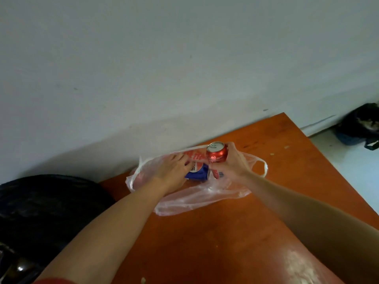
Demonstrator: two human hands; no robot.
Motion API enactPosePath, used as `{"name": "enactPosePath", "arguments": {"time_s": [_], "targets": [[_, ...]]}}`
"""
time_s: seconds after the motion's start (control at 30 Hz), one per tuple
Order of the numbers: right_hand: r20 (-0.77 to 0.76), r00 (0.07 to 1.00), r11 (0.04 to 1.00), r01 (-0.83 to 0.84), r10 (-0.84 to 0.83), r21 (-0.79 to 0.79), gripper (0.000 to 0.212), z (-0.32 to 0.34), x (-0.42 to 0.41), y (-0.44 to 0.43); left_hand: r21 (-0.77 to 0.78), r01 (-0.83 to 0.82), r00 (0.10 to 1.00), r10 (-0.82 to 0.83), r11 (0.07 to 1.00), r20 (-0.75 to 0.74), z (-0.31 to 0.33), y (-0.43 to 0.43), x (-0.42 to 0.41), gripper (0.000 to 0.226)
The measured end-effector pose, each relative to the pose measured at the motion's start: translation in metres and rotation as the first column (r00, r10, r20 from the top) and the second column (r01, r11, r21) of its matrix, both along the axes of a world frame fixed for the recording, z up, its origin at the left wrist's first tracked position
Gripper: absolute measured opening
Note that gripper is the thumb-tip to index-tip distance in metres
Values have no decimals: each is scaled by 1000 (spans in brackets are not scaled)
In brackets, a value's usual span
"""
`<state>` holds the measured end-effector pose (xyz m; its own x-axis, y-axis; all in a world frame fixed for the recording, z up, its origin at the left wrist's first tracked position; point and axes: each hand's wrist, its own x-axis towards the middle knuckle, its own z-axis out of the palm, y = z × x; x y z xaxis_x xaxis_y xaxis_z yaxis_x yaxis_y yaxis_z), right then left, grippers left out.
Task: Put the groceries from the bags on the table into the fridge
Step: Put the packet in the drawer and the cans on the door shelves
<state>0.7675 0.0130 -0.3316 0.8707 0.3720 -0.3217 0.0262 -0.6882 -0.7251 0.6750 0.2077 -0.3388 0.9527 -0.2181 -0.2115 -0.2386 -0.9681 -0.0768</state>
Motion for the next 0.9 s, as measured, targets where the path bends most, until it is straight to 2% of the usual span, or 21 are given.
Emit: {"name": "enactPosePath", "arguments": {"time_s": [0.17, 0.27, 0.37, 0.53, 0.7, 0.83, 0.9], "targets": [[-71, 997, 999, 41, -39, 33, 84, -14, 6, -8, -12, -11, 999, 11, 1000, -43, -31, -8, 16, 81], [-104, 991, 995, 88, -81, 56, 79, -23, 7, -14, -76, -69, 997, 66, 995, -33, -46, -16, 23, 74], [-135, 985, 989, 123, -111, 86, 81, -31, 6, -20, -76, -101, 995, 101, 992, 1, -53, -23, 27, 63], [-155, 981, 984, 132, -113, 116, 81, -19, 5, -30, -213, -159, 987, 162, 964, -4, -44, -29, 15, 82], [-117, 983, 974, 158, -140, 162, 78, 14, -3, -35, -457, -256, 962, 271, 852, -33, -2, -38, -11, 84], [-37, 984, 960, 180, -176, 213, 75, 50, -14, -38, -615, -288, 925, 379, 734, 19, 39, -48, -34, 76], [25, 983, 958, 171, -181, 229, 75, 72, -25, -42, -659, -267, 910, 410, 704, 69, 55, -50, -47, 76]]}}
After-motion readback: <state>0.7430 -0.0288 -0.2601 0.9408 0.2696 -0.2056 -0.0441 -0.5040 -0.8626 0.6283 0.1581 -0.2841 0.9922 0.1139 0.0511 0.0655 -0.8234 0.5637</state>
